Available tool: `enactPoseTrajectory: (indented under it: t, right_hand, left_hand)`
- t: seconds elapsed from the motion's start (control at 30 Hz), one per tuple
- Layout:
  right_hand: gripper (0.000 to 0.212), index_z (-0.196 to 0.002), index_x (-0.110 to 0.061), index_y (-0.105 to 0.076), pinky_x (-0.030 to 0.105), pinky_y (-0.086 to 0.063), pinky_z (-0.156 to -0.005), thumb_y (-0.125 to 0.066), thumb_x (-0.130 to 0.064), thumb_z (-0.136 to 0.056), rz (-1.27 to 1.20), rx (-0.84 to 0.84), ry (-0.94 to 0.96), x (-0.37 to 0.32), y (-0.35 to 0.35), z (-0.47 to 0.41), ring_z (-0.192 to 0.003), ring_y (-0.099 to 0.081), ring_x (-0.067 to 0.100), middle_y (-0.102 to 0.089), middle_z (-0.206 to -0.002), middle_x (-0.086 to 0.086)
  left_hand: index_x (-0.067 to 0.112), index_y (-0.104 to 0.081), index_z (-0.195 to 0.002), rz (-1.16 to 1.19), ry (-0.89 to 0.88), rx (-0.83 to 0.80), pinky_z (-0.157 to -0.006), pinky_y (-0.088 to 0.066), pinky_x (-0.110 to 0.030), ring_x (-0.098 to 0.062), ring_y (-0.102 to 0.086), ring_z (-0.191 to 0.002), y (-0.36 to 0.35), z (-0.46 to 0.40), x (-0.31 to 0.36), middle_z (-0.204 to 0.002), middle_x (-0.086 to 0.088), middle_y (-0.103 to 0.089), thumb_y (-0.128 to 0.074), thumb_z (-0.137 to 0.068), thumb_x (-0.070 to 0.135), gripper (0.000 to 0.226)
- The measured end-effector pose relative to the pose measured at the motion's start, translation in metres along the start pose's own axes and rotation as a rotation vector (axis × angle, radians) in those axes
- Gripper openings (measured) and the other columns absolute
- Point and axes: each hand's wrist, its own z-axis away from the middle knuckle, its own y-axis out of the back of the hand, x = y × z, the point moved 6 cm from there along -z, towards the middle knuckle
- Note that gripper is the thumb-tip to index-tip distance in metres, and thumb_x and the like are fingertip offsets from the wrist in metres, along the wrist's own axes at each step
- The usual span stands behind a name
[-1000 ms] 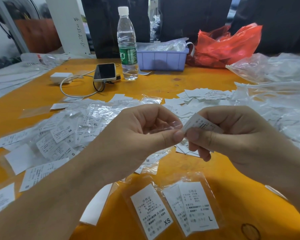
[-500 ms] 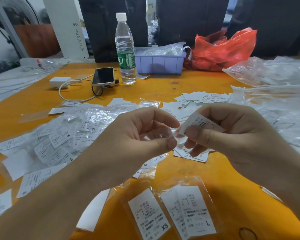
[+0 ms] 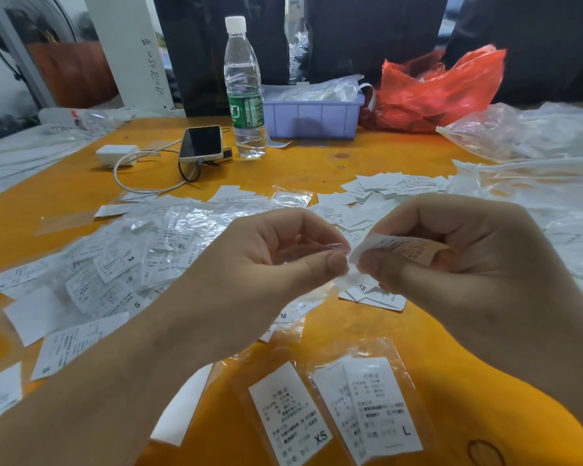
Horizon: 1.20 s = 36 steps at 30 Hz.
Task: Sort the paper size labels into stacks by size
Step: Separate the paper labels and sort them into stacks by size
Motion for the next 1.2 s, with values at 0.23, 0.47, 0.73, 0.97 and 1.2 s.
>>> enactPoseTrajectory:
  t: [0.23,0.47,0.73,0.97,1.2]
  right_hand:
    - [0.006,-0.078,-0.026,-0.070,0.037,-0.054,-0.051,-0.071,-0.022,-0.075,-0.050,-0.043,-0.052,0.006,-0.004,0.002,-0.061,-0.067,0.018,-0.069,-0.070,-0.004]
    - [0.003,-0.074,-0.021,-0.070,0.025,-0.052,-0.047,-0.067,-0.021,-0.074,-0.152,-0.117,-0.134,0.009,-0.012,0.004,-0.051,-0.065,0.015,-0.069,-0.067,0.002]
    - [0.007,-0.077,-0.018,-0.071,0.020,-0.047,-0.049,-0.071,-0.022,-0.083,-0.238,-0.266,-0.237,0.015,-0.020,0.005,-0.049,-0.059,0.010,-0.069,-0.065,0.004]
    - [0.011,-0.081,-0.025,-0.071,0.020,-0.047,-0.049,-0.066,-0.034,-0.082,-0.146,-0.321,-0.247,0.015,-0.022,0.007,-0.049,-0.058,0.006,-0.069,-0.064,-0.003]
    - [0.033,-0.077,-0.019,-0.071,0.018,-0.042,-0.047,-0.067,-0.052,-0.076,-0.196,-0.300,-0.275,0.021,-0.024,0.006,-0.046,-0.054,0.006,-0.066,-0.058,0.000]
  left_hand:
    - [0.023,-0.074,-0.087,0.014,-0.020,-0.013,-0.066,-0.051,-0.014,-0.004,-0.067,-0.071,-0.002,0.002,0.002,-0.076,0.004,-0.073,-0.070,-0.074,0.036,0.020]
    - [0.021,-0.074,-0.084,0.006,-0.029,0.028,-0.062,-0.051,-0.014,-0.004,-0.066,-0.066,-0.001,0.001,0.002,-0.072,0.004,-0.072,-0.067,-0.076,0.037,0.020]
    - [0.022,-0.073,-0.082,-0.025,-0.054,0.057,-0.058,-0.049,-0.013,-0.001,-0.062,-0.062,-0.001,0.001,0.004,-0.071,0.008,-0.071,-0.067,-0.078,0.035,0.015]
    - [0.024,-0.071,-0.082,-0.134,-0.099,0.130,-0.055,-0.053,-0.020,-0.010,-0.065,-0.064,-0.001,0.005,0.008,-0.072,0.003,-0.071,-0.068,-0.077,0.038,0.015]
    - [0.030,-0.069,-0.087,-0.207,-0.086,0.090,-0.072,-0.059,-0.036,-0.015,-0.071,-0.081,-0.005,0.007,0.009,-0.083,0.005,-0.074,-0.072,-0.072,0.043,0.020]
